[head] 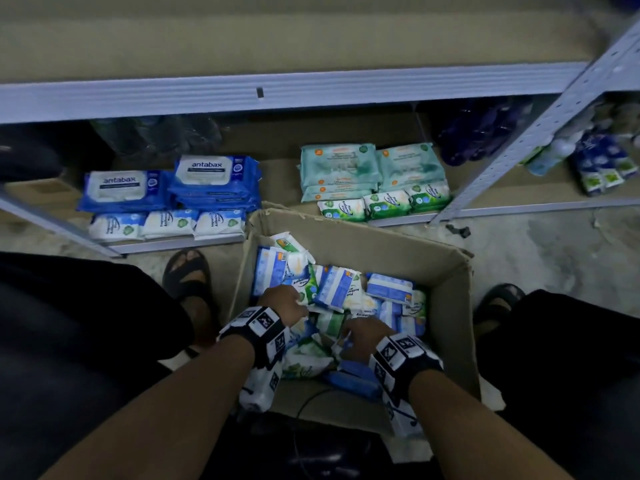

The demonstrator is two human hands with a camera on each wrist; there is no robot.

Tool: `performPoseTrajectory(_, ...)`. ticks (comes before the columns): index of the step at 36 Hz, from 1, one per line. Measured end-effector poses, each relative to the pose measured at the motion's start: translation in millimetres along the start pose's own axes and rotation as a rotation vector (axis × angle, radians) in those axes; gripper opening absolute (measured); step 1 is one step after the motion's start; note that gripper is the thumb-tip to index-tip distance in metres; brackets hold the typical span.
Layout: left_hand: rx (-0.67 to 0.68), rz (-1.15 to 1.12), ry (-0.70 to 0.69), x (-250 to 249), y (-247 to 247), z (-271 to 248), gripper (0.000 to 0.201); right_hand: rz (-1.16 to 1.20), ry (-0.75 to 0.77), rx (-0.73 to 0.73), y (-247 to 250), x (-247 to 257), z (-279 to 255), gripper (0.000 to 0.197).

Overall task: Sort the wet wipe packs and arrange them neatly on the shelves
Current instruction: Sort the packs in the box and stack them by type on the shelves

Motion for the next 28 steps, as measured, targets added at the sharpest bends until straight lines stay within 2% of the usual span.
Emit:
performPoseTrajectory(6, 0.019, -0.111, 0.074, 18, -13, 37, 0.062, 0.022, 0.064, 0.047, -16, 20, 24, 0.042)
performPoseTrajectory(11, -0.054, -0.135, 0.173, 35, -12, 54, 0.042, 0.080, 0.076, 0.081, -30, 24, 43, 0.045)
performPoseTrajectory(14, -0.104, -0.147, 0.218, 41, -15, 57, 0.049, 0.070, 0.071, 0.112, -40, 26, 53, 0.051)
performPoseTrajectory(20, -0.115, -0.251, 0.251, 52, -29, 71, 0.049, 0.083, 0.079, 0.165, -53, 31, 63, 0.048)
performPoseTrajectory(24, -0.175, -0.298, 0.264, 53, -29, 70, 0.058, 0.076, 0.075, 0.146, -56, 30, 64, 0.054)
performPoseTrajectory(28, -0.223, -0.290, 0.276, 55, -34, 70, 0.055, 0.071, 0.115, 0.141, -56, 31, 61, 0.043)
Point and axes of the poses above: each hand's wrist, its own z-axis towards the middle knuckle, its own y-axis out of the back of the hand, x = y × z, the point moved 10 cm from there along z, towards the middle knuckle, and after that the axes turned 10 degrees about -y, right-handed, at the moved point
